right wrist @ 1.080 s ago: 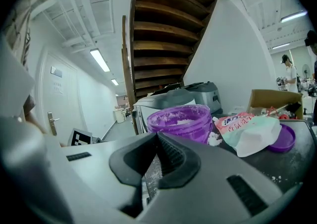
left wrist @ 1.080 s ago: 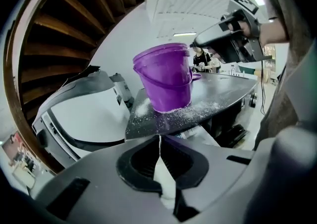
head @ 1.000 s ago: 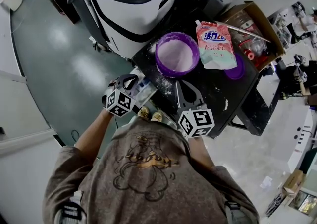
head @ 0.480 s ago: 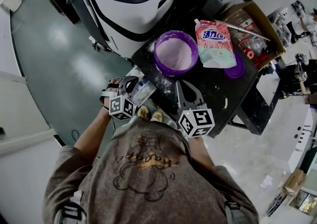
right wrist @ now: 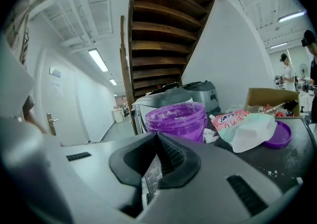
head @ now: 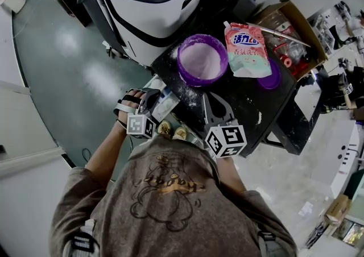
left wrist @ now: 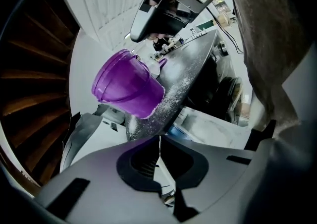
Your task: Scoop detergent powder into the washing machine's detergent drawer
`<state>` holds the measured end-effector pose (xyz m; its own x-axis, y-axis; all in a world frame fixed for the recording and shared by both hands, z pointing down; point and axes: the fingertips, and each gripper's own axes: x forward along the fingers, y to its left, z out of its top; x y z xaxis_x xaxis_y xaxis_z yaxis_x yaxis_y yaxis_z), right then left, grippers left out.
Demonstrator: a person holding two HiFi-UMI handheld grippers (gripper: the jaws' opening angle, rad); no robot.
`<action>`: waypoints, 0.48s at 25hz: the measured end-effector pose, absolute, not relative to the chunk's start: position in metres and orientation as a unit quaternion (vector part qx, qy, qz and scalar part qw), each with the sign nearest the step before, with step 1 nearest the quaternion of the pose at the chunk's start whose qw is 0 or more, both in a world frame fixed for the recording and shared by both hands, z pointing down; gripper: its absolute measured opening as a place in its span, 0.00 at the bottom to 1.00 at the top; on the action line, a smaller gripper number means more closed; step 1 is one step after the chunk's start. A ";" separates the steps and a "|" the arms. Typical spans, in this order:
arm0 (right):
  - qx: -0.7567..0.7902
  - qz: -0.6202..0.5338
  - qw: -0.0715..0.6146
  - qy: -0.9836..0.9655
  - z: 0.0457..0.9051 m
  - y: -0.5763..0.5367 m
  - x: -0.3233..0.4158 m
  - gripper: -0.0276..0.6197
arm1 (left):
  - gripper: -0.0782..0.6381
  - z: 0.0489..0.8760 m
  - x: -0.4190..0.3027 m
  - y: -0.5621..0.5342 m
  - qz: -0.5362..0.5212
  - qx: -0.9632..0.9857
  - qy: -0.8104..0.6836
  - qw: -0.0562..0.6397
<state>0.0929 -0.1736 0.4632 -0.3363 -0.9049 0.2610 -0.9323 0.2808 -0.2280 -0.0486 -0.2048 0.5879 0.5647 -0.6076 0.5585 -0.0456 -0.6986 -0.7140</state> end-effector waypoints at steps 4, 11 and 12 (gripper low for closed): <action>0.576 0.171 0.039 -0.798 0.463 -0.173 0.093 0.05 | 0.14 0.585 -0.052 -0.207 -0.410 -0.834 0.216 0.299; 0.584 0.169 0.038 -0.793 0.461 -0.170 0.099 0.05 | 0.14 0.570 -0.072 -0.227 -0.312 -0.892 0.318 0.079; 0.585 0.169 0.038 -0.792 0.461 -0.170 0.100 0.05 | 0.14 0.567 -0.077 -0.231 -0.293 -0.895 0.334 0.042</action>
<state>0.0999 -0.1704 0.4610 -0.3127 -0.9141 0.2581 -0.9398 0.2584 -0.2236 -0.0772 -0.2312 0.5673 0.6062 -0.6220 0.4956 -0.5725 -0.7739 -0.2710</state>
